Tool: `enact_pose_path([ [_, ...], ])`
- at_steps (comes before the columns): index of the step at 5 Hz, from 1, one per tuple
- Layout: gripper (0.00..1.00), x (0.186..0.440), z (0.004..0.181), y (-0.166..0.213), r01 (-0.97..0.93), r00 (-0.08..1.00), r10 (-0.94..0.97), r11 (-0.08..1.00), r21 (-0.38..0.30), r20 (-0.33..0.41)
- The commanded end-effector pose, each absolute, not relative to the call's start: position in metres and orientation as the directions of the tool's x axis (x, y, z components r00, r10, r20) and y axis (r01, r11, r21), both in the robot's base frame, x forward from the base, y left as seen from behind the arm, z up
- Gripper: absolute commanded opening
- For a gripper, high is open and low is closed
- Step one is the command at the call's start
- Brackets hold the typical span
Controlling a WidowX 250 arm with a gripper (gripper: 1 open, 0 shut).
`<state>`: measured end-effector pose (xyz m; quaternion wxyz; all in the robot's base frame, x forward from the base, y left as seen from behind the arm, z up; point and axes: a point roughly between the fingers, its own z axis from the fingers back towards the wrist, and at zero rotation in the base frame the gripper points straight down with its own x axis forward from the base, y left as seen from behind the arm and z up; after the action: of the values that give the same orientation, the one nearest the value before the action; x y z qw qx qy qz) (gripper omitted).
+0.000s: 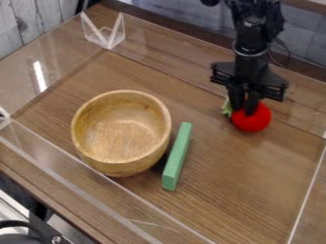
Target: Move the red fruit to the left
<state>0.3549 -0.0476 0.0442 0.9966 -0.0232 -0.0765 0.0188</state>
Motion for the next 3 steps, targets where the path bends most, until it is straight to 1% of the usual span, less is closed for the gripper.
enact_pose_path([
  [1, 1.00, 0.365, 0.082, -0.043, -0.017, 0.971, 0.029, 0.998, -0.054, 0.236],
  [2, 1.00, 0.351, 0.081, -0.046, 0.007, 0.972, 0.005, 0.999, -0.048, 0.234],
  [3, 0.00, 0.350, 0.083, -0.058, -0.003, 0.972, 0.013, 0.999, -0.047, 0.236],
])
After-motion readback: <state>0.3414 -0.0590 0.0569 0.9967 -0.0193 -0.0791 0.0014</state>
